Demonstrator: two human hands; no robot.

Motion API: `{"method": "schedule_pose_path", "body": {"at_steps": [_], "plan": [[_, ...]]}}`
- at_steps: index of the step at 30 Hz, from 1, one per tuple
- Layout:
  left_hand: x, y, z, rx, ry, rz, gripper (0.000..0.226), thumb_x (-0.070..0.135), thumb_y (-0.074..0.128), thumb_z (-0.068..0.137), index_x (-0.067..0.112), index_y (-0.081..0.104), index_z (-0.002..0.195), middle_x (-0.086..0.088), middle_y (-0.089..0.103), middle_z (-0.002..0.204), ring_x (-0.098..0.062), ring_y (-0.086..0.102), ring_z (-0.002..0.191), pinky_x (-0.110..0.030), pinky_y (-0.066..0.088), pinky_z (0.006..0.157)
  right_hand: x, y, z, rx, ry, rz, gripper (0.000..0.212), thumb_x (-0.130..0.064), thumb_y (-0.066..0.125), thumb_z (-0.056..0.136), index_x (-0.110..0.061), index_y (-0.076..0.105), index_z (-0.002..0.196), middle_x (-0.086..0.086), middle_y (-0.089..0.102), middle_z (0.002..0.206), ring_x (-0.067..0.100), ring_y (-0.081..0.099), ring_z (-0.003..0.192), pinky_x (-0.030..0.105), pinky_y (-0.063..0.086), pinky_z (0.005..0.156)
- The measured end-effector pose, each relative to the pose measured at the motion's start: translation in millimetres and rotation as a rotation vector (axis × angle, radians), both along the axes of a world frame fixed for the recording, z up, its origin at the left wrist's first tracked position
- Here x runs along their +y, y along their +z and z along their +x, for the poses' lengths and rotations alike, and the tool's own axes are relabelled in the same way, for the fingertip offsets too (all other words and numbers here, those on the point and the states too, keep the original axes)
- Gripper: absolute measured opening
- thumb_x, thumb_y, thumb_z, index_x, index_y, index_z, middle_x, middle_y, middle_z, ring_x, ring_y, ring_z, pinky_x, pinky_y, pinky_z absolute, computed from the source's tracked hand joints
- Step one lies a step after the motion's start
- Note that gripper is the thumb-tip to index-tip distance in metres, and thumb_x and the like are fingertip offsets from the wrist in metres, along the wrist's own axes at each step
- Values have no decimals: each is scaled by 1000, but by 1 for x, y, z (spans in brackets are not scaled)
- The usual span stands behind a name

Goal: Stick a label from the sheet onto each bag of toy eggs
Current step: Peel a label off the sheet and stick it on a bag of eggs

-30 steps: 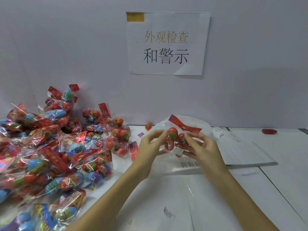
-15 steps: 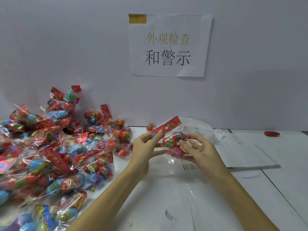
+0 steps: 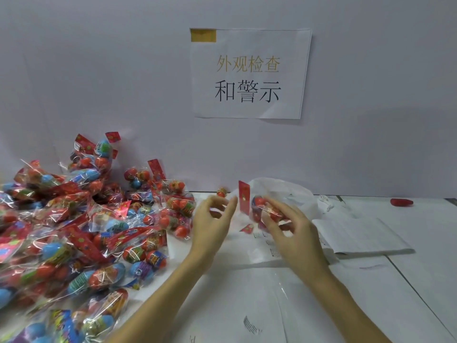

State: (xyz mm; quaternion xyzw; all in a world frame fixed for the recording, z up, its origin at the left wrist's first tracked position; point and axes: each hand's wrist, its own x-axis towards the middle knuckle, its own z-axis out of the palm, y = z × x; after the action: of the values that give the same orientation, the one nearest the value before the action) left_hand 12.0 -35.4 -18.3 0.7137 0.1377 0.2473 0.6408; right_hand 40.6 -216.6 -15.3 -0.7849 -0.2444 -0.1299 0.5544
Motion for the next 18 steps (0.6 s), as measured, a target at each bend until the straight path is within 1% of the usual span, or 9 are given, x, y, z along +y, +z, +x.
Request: {"method": "schedule_pose_path", "body": {"at_steps": [2,3,6,9,11,13,15,16,18], "plan": [[-5,4,-1,54,-292,-216,53,64,56,98,17,76,113,-7,76,113,-26,74,100,-47,61,96,1,-3,-2,-84,113,-121,49,-30,66,101,-28,55,149,-9,59,130,8,61,120,21,51,99],[-7,5,-2,52,-396,-298,54,60,54,101,14,76,119,-13,75,117,-29,74,105,-45,60,96,3,-6,-4,-122,186,-167,49,-24,64,104,-24,53,151,-9,56,134,9,57,126,21,48,104],[-7,4,-3,-4,-393,-371,41,37,59,105,3,71,124,-19,75,112,-32,73,105,-40,62,90,8,-6,-8,-203,239,-142,37,-11,57,105,-22,64,141,-12,61,134,9,58,128,20,47,104],[-1,3,-3,-11,-379,-425,37,33,57,106,4,73,124,-19,75,119,-39,72,111,-48,61,95,6,-2,-4,-173,40,-15,31,-10,62,102,-27,65,127,-11,67,119,10,67,110,18,54,88],[0,8,-5,-16,-397,-433,38,34,58,106,6,74,124,-20,74,121,-41,70,114,-49,58,100,3,2,-1,-6,-22,43,41,-17,69,99,-29,55,136,-10,65,119,6,67,108,19,56,85],[-4,11,-8,-21,-412,-327,34,37,62,103,11,77,120,-16,76,117,-33,72,111,-42,58,100,3,7,-1,289,66,160,50,-24,72,97,-28,50,141,-7,68,121,3,71,105,23,59,86],[-10,11,-9,-20,-350,-84,35,51,66,96,22,81,108,-3,79,107,-18,74,100,-28,58,91,3,7,-1,533,223,291,39,-21,70,98,-15,61,136,8,77,117,19,77,101,31,63,87],[-11,12,-8,-10,-296,53,42,62,61,93,26,82,102,4,76,104,-14,72,98,-24,55,88,0,9,0,631,266,340,33,-20,70,98,-10,67,130,14,78,114,26,78,100,31,63,85],[-10,15,-8,20,-190,204,61,74,42,94,27,80,97,10,68,108,-10,65,102,-20,48,89,-9,14,4,807,298,478,27,-21,69,98,-4,74,118,15,77,110,25,77,93,26,63,77]]}}
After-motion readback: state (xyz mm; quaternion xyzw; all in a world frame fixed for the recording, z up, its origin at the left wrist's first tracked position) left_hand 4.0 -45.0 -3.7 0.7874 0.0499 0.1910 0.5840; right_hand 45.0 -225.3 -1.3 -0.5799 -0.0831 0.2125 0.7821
